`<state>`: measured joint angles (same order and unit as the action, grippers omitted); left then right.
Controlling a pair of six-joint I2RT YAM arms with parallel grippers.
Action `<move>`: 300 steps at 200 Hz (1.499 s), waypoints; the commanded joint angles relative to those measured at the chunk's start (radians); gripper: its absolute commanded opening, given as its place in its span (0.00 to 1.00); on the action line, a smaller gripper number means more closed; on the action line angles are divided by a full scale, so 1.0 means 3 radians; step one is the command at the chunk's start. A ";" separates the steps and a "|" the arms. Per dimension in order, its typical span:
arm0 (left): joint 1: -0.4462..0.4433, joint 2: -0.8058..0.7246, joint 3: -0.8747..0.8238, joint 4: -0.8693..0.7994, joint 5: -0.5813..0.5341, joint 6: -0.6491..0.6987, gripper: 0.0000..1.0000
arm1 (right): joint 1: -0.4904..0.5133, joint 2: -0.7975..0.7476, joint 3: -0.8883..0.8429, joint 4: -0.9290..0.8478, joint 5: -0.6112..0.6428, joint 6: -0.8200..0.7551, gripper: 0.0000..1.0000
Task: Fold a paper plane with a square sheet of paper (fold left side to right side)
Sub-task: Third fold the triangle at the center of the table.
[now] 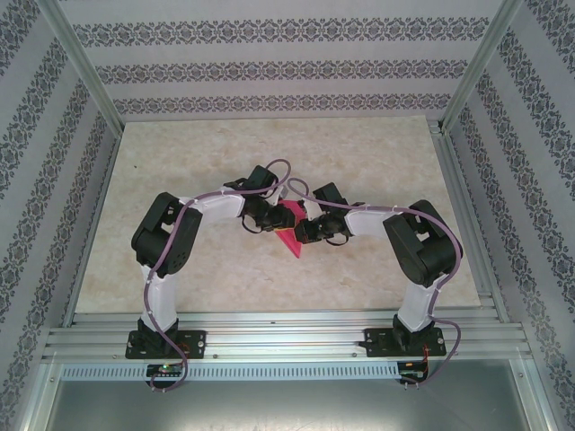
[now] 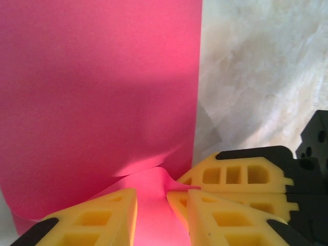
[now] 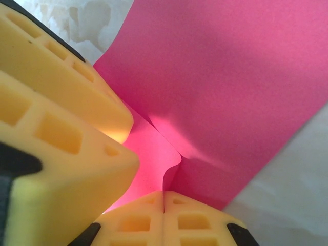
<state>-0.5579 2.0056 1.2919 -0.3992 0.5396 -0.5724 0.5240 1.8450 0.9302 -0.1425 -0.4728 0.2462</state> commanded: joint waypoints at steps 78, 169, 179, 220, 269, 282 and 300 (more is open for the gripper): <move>-0.0051 0.0045 -0.0254 -0.0127 -0.0219 0.0159 0.33 | 0.0066 0.0196 -0.0018 -0.0366 0.0269 -0.0099 0.03; -0.0053 0.0039 -0.0313 -0.0071 -0.0238 0.0154 0.33 | -0.0074 -0.0756 -0.0124 -0.0505 0.0196 0.0082 0.36; -0.0053 0.0039 -0.0312 -0.0070 -0.0241 0.0154 0.33 | -0.0069 -0.0829 -0.0227 -0.0447 0.0141 0.0128 0.36; -0.0053 0.0038 -0.0316 -0.0065 -0.0239 0.0154 0.33 | 0.0037 -0.0985 -0.0640 0.0147 -0.0284 0.0530 0.28; -0.0050 0.0037 -0.0311 -0.0060 -0.0244 0.0157 0.32 | 0.0127 -0.0832 -0.0652 0.0394 -0.0325 0.0679 0.26; -0.0055 0.0038 -0.0308 -0.0060 -0.0243 0.0154 0.32 | 0.0143 -0.0752 -0.0652 0.0421 -0.0324 0.0689 0.25; -0.0053 0.0039 -0.0303 -0.0060 -0.0244 0.0154 0.32 | 0.0163 -0.0641 -0.0652 0.0458 -0.0341 0.0707 0.24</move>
<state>-0.5594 1.9965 1.2346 -0.3851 0.5140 -0.5507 0.5568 1.6039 0.7303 -0.0635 -0.5507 0.4305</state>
